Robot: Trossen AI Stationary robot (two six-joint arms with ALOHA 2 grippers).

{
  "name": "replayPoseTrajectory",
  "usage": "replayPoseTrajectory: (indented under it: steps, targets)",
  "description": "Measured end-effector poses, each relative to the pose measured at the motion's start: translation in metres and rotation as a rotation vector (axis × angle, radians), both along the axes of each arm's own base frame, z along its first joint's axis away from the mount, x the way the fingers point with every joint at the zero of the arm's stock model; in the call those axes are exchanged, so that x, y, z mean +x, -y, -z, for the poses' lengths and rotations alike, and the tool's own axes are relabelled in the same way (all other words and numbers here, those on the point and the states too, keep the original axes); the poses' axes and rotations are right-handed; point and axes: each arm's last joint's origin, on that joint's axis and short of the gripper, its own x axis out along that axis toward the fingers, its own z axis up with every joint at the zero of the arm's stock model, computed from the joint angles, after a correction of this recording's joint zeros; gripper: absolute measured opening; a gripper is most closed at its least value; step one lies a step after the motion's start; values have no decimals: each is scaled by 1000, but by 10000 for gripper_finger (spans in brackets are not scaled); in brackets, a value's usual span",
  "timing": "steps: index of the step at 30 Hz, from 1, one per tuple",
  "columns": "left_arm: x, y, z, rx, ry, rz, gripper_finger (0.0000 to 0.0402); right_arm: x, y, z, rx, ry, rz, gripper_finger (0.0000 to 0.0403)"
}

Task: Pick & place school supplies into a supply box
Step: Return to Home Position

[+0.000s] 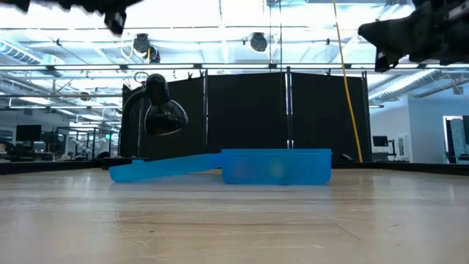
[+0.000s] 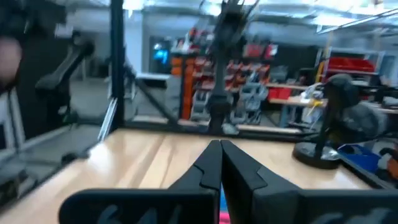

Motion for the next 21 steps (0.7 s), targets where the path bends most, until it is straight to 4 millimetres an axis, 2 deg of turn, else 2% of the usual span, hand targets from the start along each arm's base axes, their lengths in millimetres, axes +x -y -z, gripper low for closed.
replayPoseTrajectory:
  steps: [3, 6, 9, 14, 21]
  targets:
    - [-4, 5, 42, -17, 102, 85, 7, 0, 3, -1, 33, 13, 33, 0]
    - [-10, 8, 66, 10, 179, 97, 3, 1, 5, -1, 52, 8, 5, 0]
    - [-16, 13, 79, 71, 213, 131, 3, 2, 8, -1, 93, 10, 16, 0]
    - [-27, 17, 94, 195, 211, 135, 2, 3, 11, -1, 142, 11, 7, 0]
    - [-46, 13, 89, 288, 152, 133, 2, -2, 14, -5, 124, 28, 9, 0]
